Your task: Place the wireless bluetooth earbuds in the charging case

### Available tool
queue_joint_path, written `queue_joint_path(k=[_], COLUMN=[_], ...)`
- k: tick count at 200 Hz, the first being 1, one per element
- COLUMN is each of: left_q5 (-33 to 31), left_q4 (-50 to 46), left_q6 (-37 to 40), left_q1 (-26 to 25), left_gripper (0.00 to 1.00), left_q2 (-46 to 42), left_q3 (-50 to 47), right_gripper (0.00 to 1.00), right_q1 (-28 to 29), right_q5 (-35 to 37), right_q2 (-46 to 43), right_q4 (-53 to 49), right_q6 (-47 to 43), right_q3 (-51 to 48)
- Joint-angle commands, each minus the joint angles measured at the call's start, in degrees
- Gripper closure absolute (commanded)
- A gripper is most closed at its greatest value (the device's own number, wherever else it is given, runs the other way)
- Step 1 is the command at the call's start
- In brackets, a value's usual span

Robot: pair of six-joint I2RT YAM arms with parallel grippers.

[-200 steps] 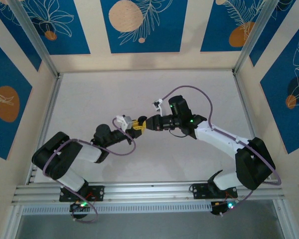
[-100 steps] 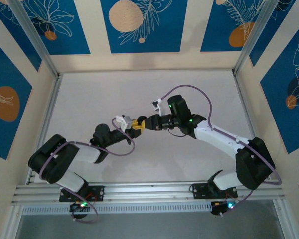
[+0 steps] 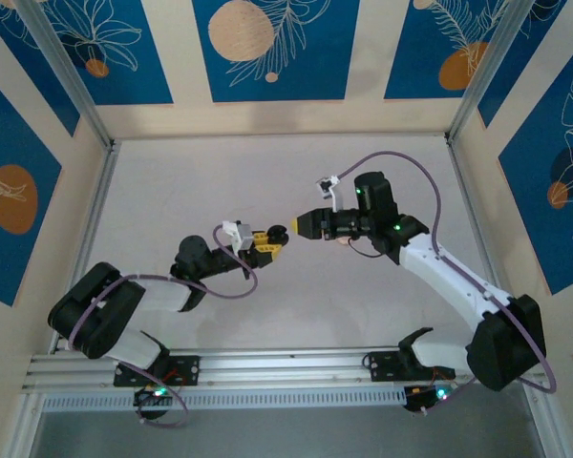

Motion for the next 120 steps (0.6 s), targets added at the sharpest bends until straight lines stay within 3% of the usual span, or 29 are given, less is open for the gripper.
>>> queue_joint_path(k=[1, 65, 120], left_q5=[4.4, 3.4, 0.4], left_q4=[-0.6, -4.4, -9.0], left_q6=[-1.2, 0.2, 2.1], left_q1=[-1.2, -2.2, -2.3], left_gripper=[0.80, 0.80, 0.80], left_q2=[-2.1, -4.2, -6.3], left_q3=[2.0, 2.3, 2.1], right_gripper=[0.46, 0.46, 0.52], right_q1=[0.2, 2.7, 2.6], right_q5=[-7.1, -14.4, -17.1], right_q2=[2.9, 8.8, 5.5], right_q4=[-2.4, 0.4, 1.4], right_q6=[-3.0, -3.3, -2.4], right_q3=[3.1, 6.9, 5.2])
